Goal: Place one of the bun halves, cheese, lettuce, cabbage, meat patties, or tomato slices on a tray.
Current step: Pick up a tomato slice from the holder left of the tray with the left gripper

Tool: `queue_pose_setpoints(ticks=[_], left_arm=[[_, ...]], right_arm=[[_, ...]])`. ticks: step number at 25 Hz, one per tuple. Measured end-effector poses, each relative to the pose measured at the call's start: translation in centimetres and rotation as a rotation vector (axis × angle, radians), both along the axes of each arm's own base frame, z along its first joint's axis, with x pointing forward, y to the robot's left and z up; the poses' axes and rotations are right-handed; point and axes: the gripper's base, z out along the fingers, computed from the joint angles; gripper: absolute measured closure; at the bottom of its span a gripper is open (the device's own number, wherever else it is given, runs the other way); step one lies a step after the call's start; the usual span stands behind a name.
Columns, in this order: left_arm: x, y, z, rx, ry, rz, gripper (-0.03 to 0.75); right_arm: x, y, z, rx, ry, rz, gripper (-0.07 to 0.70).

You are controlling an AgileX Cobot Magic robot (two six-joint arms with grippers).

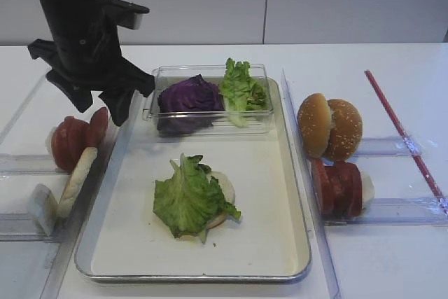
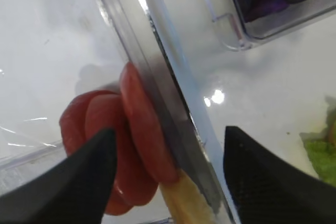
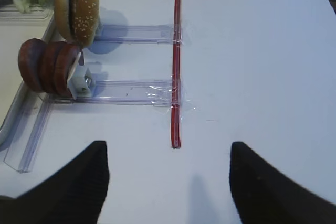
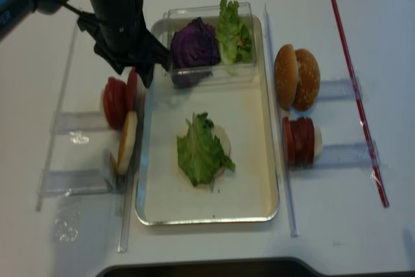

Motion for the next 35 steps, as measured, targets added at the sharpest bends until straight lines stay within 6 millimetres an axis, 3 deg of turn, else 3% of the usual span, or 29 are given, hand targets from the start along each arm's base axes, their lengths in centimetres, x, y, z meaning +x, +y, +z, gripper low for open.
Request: queue_pose_setpoints(ticks=[13,24,35], left_arm=[[0.9,-0.4,-2.4,0.014,0.052,0.025,0.269],[1.0,-0.3,-2.6,0.021,0.042,0.09,0.388],[1.2,-0.3,-3.2,0.017,0.046,0.185,0.411]], right_arm=[[0.0,0.0,0.0,0.008,0.001,-0.01,0.108],[0.0,0.0,0.0,0.011,0.001,-0.011,0.137],[0.0,-0.1,0.0,0.007,0.001,-0.014,0.145]])
